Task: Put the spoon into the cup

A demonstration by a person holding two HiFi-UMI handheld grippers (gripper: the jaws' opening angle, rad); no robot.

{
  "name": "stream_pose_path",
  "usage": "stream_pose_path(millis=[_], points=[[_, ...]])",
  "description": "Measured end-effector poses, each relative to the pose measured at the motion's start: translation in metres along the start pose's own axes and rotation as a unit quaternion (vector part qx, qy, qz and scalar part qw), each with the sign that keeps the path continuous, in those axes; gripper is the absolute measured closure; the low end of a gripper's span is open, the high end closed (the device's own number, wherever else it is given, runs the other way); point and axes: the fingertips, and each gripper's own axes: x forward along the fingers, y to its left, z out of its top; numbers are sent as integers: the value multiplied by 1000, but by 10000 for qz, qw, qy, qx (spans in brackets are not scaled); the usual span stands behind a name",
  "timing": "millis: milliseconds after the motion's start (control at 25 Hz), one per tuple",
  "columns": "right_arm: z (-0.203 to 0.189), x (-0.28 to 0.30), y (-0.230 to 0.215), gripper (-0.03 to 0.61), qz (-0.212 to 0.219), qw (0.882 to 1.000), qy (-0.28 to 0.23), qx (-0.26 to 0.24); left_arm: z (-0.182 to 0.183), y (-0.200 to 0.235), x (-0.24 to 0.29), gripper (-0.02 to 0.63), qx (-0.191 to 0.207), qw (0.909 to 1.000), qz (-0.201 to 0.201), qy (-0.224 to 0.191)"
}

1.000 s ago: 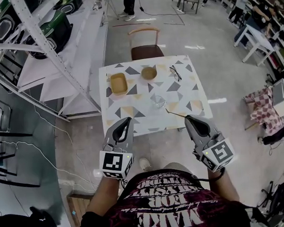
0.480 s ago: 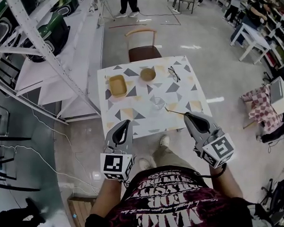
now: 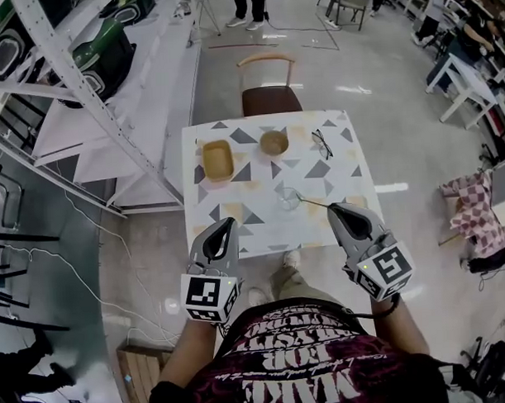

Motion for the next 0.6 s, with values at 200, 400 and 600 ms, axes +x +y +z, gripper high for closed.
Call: stream_pose_path(millis=[200,400,600], points=[[-1,23,-22,543,193,9998,13,24,6,2,26,612,33,10000,59,54],[-5,45,-47,543,310,9995,31,96,7,11,51,612,36,9997,165,158],[-18,68,-63,543,476,9984,142,257,3,20,70,612,19,9991,289,305]])
